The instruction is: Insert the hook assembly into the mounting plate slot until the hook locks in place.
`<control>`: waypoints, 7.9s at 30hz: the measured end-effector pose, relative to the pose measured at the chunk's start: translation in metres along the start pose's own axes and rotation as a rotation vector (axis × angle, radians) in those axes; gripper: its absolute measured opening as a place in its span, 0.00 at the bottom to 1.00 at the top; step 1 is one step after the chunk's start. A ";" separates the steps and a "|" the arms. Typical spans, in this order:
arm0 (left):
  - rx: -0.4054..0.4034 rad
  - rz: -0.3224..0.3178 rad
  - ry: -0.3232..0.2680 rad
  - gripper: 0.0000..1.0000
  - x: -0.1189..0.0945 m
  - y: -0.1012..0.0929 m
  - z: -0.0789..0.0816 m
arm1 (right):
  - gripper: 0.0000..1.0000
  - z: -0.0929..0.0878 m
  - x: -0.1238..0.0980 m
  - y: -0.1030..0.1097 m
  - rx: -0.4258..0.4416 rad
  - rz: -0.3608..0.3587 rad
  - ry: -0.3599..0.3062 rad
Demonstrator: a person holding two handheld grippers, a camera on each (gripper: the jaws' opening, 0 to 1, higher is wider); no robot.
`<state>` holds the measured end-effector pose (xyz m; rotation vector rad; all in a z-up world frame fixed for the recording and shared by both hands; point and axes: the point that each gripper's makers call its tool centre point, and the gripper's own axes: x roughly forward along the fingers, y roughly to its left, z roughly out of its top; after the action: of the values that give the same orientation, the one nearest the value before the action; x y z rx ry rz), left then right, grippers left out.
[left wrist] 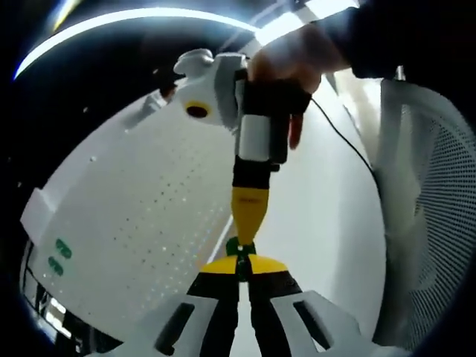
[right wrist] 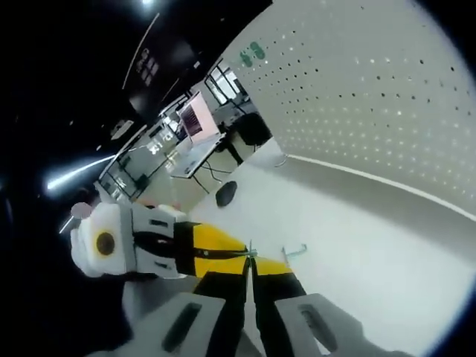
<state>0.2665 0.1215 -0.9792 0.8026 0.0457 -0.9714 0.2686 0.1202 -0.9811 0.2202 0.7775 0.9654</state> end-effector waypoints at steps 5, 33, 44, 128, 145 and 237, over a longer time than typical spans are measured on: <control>-0.098 0.010 -0.020 0.03 -0.003 0.007 -0.002 | 0.03 0.011 -0.003 0.006 -0.055 0.013 -0.051; -0.816 -0.222 -0.400 0.03 -0.023 0.019 0.031 | 0.17 0.025 -0.024 0.042 -0.453 0.167 -0.159; -0.853 -0.342 -0.552 0.03 -0.038 0.013 0.062 | 0.15 0.036 -0.044 0.058 -0.402 0.290 -0.250; -0.680 0.244 -0.330 0.03 -0.038 0.114 0.009 | 0.30 0.058 -0.075 -0.060 -0.428 -0.502 -0.556; -0.639 0.497 -0.314 0.03 -0.022 0.249 0.014 | 0.30 0.063 -0.082 -0.057 -0.435 -0.493 -0.582; -0.464 0.698 -0.286 0.04 0.033 0.328 -0.003 | 0.27 0.051 -0.071 -0.067 -0.382 -0.458 -0.524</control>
<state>0.5324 0.2000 -0.8015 0.2061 -0.2363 -0.3729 0.3234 0.0327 -0.9426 -0.0438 0.1382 0.5625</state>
